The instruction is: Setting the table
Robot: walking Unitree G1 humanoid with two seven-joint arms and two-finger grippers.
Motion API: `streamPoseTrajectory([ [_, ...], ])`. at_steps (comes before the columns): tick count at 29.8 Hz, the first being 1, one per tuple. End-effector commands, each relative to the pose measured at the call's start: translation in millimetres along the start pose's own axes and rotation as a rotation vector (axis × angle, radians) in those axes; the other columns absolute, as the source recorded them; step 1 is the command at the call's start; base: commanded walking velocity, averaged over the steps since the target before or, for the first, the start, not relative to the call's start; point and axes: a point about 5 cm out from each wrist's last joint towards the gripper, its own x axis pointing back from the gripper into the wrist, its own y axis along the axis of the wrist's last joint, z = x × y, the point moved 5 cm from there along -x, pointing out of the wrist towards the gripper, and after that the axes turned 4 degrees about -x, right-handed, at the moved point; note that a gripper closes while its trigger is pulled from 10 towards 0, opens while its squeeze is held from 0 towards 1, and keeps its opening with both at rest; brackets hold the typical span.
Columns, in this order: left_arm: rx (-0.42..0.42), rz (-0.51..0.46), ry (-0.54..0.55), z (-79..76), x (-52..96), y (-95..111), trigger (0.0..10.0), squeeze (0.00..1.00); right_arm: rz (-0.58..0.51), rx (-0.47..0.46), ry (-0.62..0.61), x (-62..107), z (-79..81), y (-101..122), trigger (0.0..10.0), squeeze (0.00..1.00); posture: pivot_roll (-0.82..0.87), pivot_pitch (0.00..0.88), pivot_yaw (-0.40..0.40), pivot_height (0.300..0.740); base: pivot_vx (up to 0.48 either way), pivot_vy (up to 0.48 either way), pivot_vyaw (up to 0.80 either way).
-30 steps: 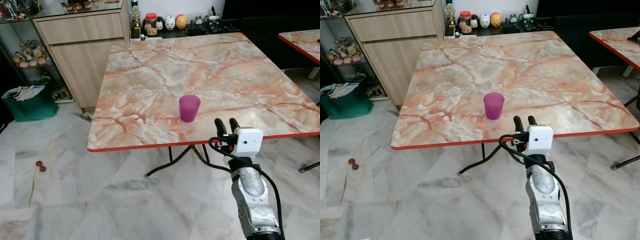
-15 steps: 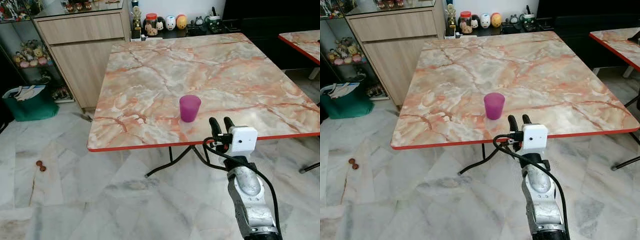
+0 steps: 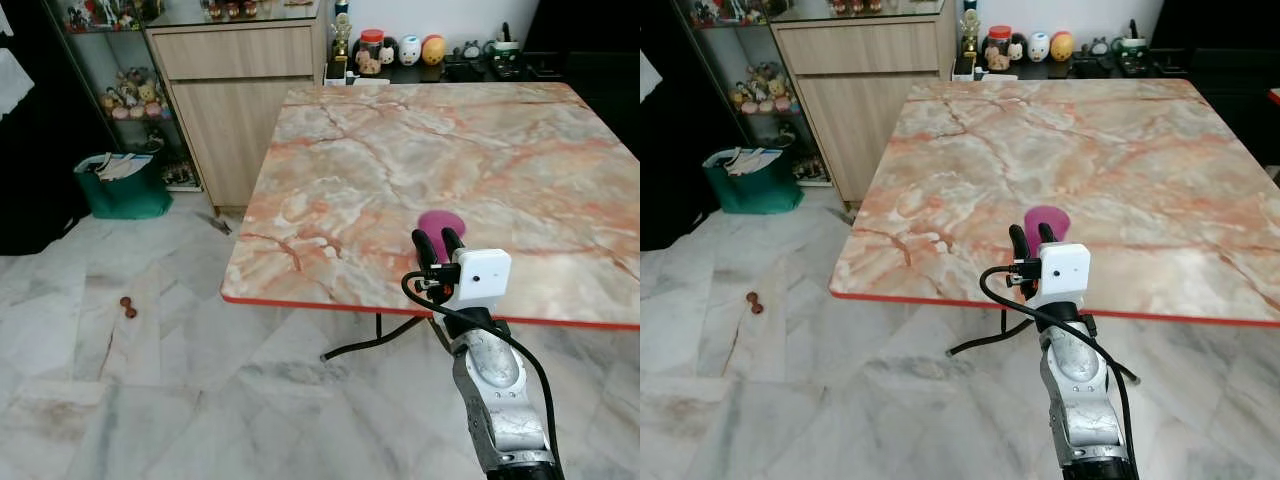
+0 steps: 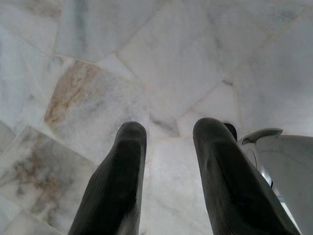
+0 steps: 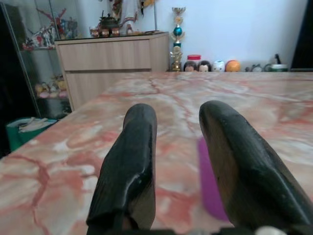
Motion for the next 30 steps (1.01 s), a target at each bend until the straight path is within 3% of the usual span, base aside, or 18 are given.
streamPoseTrajectory([
  [1, 0.004, 0.002, 0.007, 2.6, 0.2, -0.3, 10.0, 0.00, -0.018, 0.008, -0.002, -0.7, -2.1, 7.1, 10.0, 0.00, -0.06, 0.000, 0.056, 0.740, 0.337, 0.000, 0.00],
  [9, 0.018, -0.008, 0.007, 2.1, -0.1, 1.4, 10.0, 0.00, -0.011, 0.020, 0.014, -1.1, 0.9, 7.0, 10.0, 0.00, -0.06, 0.000, 0.054, 0.740, 0.300, 0.000, 0.00],
  [15, 0.005, -0.008, 0.014, 3.1, -0.4, 2.5, 10.0, 0.00, 0.023, 0.003, 0.056, -0.3, 8.3, 3.2, 10.0, 0.00, -0.06, 0.000, 0.056, 0.740, 0.000, 0.000, 0.00],
  [16, 0.004, -0.008, 0.014, 3.3, -0.4, 2.6, 10.0, 0.00, 0.029, 0.002, 0.064, 0.6, 9.7, 3.1, 10.0, 0.23, -0.06, 0.000, 0.055, 0.740, 0.000, 0.000, 0.00],
  [17, 0.004, -0.008, 0.014, 3.3, -0.5, 2.6, 10.0, 0.00, 0.039, 0.005, 0.068, 1.4, 10.2, 2.5, 10.0, 0.76, -0.06, 0.000, 0.055, 0.740, 0.000, 0.000, 0.00],
  [18, 0.004, -0.008, 0.014, 3.3, -0.5, 2.6, 10.0, 0.00, 0.039, 0.005, 0.068, 1.4, 10.2, 2.5, 10.0, 0.76, -0.06, 0.000, 0.055, 0.740, 0.000, 0.000, 0.00],
  [19, 0.004, -0.007, 0.014, 3.4, -0.5, 2.7, 10.0, 0.00, 0.052, 0.009, 0.073, 2.3, 11.1, 1.7, 10.0, 1.00, -0.06, 0.000, 0.057, 0.740, 0.000, 0.000, 0.00],
  [23, 0.003, -0.004, 0.013, 3.7, -0.6, 2.5, 10.0, 0.00, 0.073, 0.010, 0.116, 6.5, 18.0, 6.1, 10.0, 1.00, -0.06, 0.000, 0.056, 0.740, 0.000, 0.000, 0.00],
  [25, 0.003, -0.001, 0.012, 4.1, -0.6, 2.2, 10.0, 0.00, 0.157, 0.043, 0.163, 14.6, 25.8, 6.6, 10.0, 1.00, -0.06, 0.000, 0.055, 0.740, 0.000, 0.000, 0.00],
  [30, 0.000, 0.000, 0.010, 4.2, -0.6, 2.0, 10.0, 0.00, 0.253, 0.093, 0.178, 19.6, 26.4, 2.0, 10.0, 1.00, -0.07, 0.000, 0.059, 0.740, 0.000, 0.000, 0.00],
])
